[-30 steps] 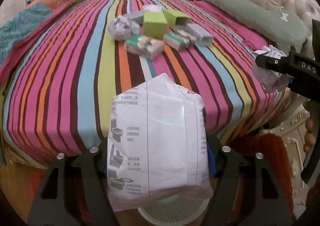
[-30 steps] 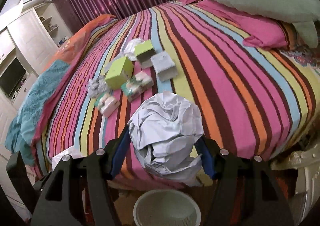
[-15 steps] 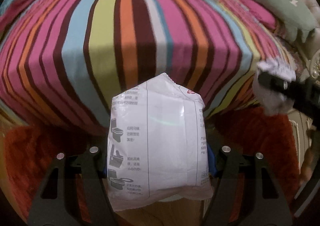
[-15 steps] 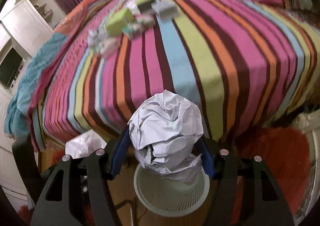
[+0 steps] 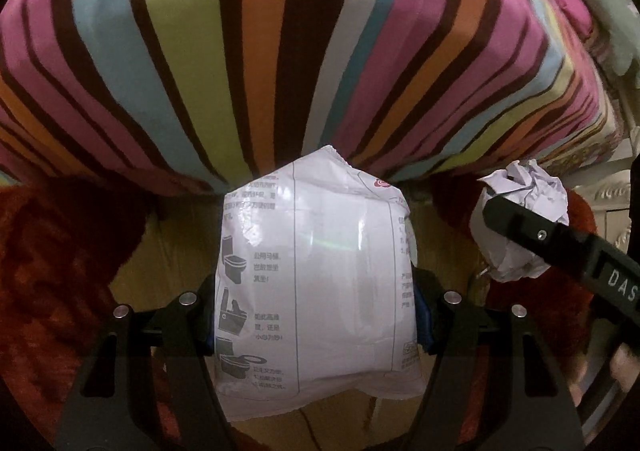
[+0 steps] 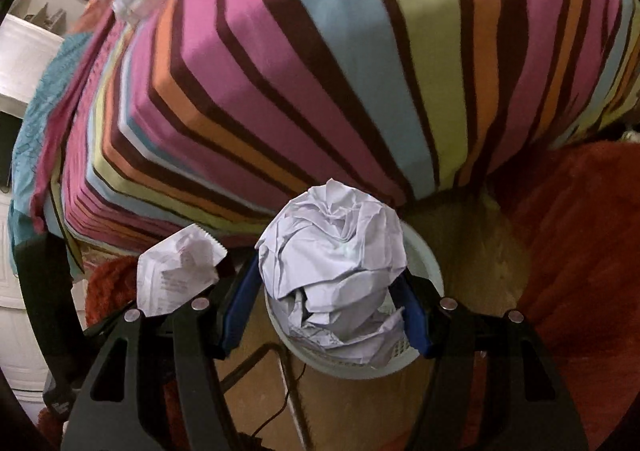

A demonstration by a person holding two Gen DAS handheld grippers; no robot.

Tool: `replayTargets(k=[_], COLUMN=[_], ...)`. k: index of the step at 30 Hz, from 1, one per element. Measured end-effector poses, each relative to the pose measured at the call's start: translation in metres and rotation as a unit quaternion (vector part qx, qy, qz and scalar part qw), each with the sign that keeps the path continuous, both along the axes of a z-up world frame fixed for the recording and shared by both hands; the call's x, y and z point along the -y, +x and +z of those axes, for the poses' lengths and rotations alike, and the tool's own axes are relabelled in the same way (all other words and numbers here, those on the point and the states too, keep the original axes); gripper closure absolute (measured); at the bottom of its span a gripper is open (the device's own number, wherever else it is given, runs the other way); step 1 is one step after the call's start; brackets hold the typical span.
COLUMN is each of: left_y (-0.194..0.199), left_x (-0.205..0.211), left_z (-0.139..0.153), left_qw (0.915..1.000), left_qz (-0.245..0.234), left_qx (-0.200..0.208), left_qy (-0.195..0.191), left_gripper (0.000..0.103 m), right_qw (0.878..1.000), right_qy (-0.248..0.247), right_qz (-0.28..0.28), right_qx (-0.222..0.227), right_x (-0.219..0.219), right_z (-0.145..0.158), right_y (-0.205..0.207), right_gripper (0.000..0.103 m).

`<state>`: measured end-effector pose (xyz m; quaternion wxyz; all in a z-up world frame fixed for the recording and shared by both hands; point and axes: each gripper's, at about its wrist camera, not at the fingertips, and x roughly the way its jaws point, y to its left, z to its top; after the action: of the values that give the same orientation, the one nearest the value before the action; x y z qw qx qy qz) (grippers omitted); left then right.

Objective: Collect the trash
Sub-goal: 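Carry the tissue bag and paper ball with both grippers over the wastebasket, then open both grippers to drop the bag and paper into the wastebasket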

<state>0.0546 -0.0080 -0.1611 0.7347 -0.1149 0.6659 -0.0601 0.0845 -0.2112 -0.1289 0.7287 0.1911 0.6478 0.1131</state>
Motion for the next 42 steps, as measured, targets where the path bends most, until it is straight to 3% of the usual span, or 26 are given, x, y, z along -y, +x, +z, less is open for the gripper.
replayTargets(k=[12, 28, 29, 32, 33, 34, 42], left_y=[0.012, 0.012, 0.012, 0.012, 0.011, 0.010, 0.012], left_x=[0.008, 0.008, 0.006, 0.004, 0.001, 0.000, -0.002], left_z=[-0.058, -0.114, -0.116, -0.124, -0.128, -0.130, -0.133], left_qw=[0.9930, 0.9764, 0.9756, 0.9726, 0.9718, 0.9710, 0.9705], left_qz=[0.018, 0.042, 0.043, 0.050, 0.051, 0.053, 0.061], left_qx=[-0.117, -0.211, -0.215, -0.227, -0.230, -0.233, -0.233], left_qy=[-0.006, -0.012, -0.014, -0.017, -0.014, -0.009, -0.001], left_gripper=[0.036, 0.035, 0.035, 0.028, 0.020, 0.019, 0.019], right_qw=[0.987, 0.965, 0.964, 0.960, 0.957, 0.956, 0.952], right_qy=[0.050, 0.057, 0.056, 0.044, 0.039, 0.041, 0.042], right_qz=[-0.049, -0.066, -0.067, -0.074, -0.080, -0.084, -0.108], right_qx=[-0.145, -0.249, -0.253, -0.268, -0.275, -0.278, -0.283], right_x=[0.005, -0.007, -0.007, -0.004, -0.003, -0.003, 0.008], right_z=[-0.072, -0.138, -0.139, -0.146, -0.148, -0.146, -0.148], right_y=[0.000, -0.001, -0.001, -0.002, -0.003, -0.004, -0.006], right_gripper=[0.043, 0.042, 0.040, 0.011, 0.010, 0.010, 0.010])
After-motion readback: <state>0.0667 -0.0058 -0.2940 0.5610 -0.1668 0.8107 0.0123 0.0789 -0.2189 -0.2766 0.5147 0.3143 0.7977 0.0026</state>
